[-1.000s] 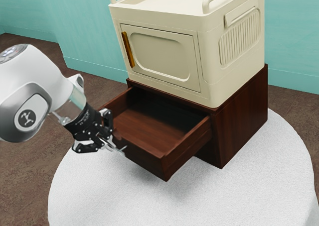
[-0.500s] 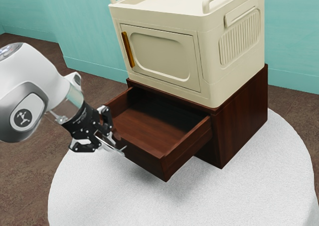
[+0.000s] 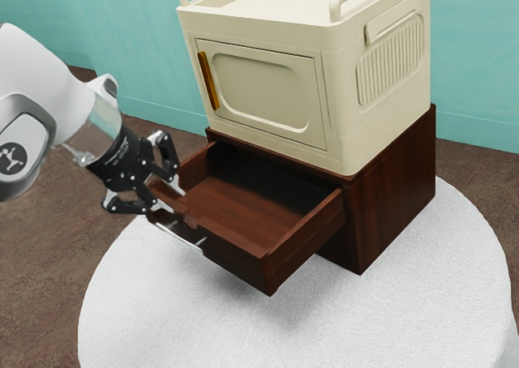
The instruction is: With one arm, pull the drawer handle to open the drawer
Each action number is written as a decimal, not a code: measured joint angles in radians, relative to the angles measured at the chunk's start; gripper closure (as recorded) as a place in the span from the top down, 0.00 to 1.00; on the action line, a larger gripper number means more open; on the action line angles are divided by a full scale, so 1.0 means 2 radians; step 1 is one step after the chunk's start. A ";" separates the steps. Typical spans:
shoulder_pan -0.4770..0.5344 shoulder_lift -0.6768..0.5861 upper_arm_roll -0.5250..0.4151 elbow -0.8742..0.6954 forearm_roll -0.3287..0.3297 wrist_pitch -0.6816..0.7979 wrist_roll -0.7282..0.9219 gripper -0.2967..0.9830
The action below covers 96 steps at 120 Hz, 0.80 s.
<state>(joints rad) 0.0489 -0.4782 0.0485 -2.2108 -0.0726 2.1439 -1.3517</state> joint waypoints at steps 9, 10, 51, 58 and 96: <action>0.000 0.001 -0.003 0.039 0.000 -0.023 -0.001 0.33; 0.000 0.002 -0.003 0.043 0.000 -0.027 -0.001 0.35; -0.031 0.073 0.010 0.267 0.047 -0.295 -0.043 0.68; -0.031 0.081 0.012 0.261 0.055 -0.314 -0.053 0.70; -0.033 0.091 0.012 0.256 0.064 -0.356 -0.092 0.75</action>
<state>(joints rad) -0.0172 -0.2968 0.0724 -1.6988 0.0549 1.4320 -1.5351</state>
